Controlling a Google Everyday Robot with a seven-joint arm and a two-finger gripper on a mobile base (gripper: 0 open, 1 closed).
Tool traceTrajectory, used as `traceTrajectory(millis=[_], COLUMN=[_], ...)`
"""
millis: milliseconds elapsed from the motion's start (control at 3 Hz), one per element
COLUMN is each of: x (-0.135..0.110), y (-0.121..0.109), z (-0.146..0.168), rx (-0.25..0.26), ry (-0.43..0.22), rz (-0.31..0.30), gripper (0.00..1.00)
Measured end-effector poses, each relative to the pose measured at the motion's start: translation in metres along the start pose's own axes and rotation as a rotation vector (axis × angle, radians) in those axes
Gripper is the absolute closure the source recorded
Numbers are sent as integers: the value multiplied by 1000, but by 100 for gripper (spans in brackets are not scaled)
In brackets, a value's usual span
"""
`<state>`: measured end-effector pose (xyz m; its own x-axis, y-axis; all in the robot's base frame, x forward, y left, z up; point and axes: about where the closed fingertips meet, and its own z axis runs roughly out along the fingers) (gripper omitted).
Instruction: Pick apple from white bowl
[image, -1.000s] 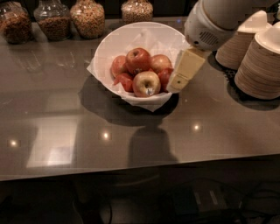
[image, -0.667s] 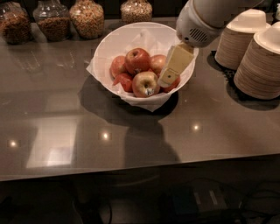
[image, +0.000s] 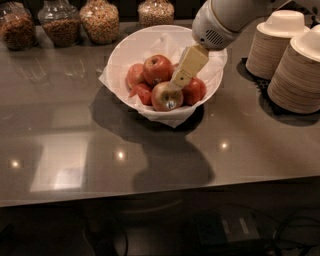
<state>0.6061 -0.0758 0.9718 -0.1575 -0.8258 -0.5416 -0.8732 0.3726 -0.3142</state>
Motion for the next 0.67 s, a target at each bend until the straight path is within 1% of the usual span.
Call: traceTrajectory(millis=[333, 667], x=[-13, -25], y=[-3, 1], z=[10, 18], rx=[-12, -31], ry=[-27, -47], rz=[2, -5], gripper=[14, 24])
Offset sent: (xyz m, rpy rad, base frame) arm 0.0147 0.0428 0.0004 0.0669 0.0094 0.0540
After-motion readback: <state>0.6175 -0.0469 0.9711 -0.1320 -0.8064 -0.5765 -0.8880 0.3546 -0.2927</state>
